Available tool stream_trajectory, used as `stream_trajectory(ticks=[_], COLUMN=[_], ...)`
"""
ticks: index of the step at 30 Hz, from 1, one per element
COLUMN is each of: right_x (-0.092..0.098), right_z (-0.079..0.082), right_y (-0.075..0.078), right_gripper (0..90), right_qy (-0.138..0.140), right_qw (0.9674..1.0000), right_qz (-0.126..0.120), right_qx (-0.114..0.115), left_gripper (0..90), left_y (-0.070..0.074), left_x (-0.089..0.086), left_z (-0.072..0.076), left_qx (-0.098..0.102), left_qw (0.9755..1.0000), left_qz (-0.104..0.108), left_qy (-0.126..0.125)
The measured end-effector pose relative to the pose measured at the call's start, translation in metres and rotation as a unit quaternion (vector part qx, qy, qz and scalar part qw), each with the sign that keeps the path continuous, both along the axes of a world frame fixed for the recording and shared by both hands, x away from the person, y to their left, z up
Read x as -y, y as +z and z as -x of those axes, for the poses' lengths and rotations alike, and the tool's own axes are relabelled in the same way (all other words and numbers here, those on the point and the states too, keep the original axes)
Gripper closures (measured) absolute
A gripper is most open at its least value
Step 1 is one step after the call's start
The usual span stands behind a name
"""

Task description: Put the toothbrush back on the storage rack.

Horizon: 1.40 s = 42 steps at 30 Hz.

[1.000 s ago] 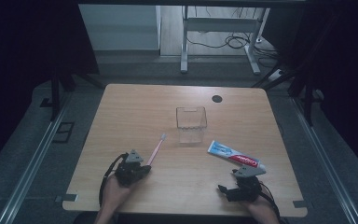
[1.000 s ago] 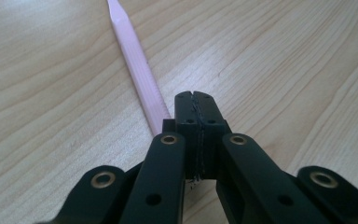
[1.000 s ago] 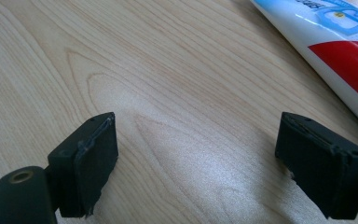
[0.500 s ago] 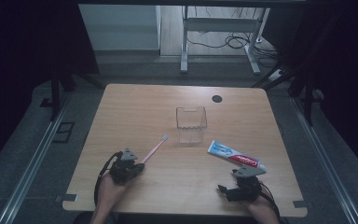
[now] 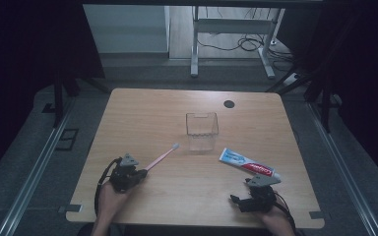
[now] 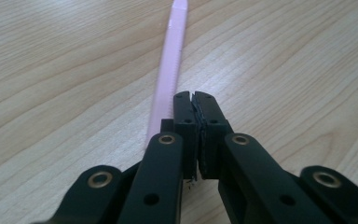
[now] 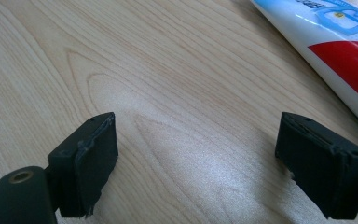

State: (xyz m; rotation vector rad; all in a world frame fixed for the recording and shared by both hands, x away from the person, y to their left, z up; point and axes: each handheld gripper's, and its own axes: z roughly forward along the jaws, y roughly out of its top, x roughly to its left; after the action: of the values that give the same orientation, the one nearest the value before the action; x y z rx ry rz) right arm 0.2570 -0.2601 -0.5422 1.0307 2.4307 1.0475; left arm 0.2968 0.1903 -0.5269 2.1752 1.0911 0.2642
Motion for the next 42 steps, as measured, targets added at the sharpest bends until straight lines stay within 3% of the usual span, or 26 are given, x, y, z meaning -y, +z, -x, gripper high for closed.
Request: stream_trajectory(ticks=[13,29,42], right_x=[0.0,0.0,0.0], right_z=[0.0,0.0,0.0], right_y=[0.0,0.0,0.0], right_gripper=[12.7,12.6,12.6], right_qy=[0.0,0.0,0.0], right_qw=[1.0,1.0,1.0], right_qz=[0.0,0.001,0.001], right_qx=[0.0,0.0,0.001], left_gripper=[67.6,67.1,67.6], left_y=[0.01,0.019,0.029], left_x=[0.001,0.008,0.032], left_z=[-0.005,-0.025,-0.052], left_qx=[0.002,-0.019,-0.043], left_qw=[1.0,0.9996,0.9953], left_qz=[-0.006,-0.021,-0.076], left_qy=[0.005,-0.007,-0.04])
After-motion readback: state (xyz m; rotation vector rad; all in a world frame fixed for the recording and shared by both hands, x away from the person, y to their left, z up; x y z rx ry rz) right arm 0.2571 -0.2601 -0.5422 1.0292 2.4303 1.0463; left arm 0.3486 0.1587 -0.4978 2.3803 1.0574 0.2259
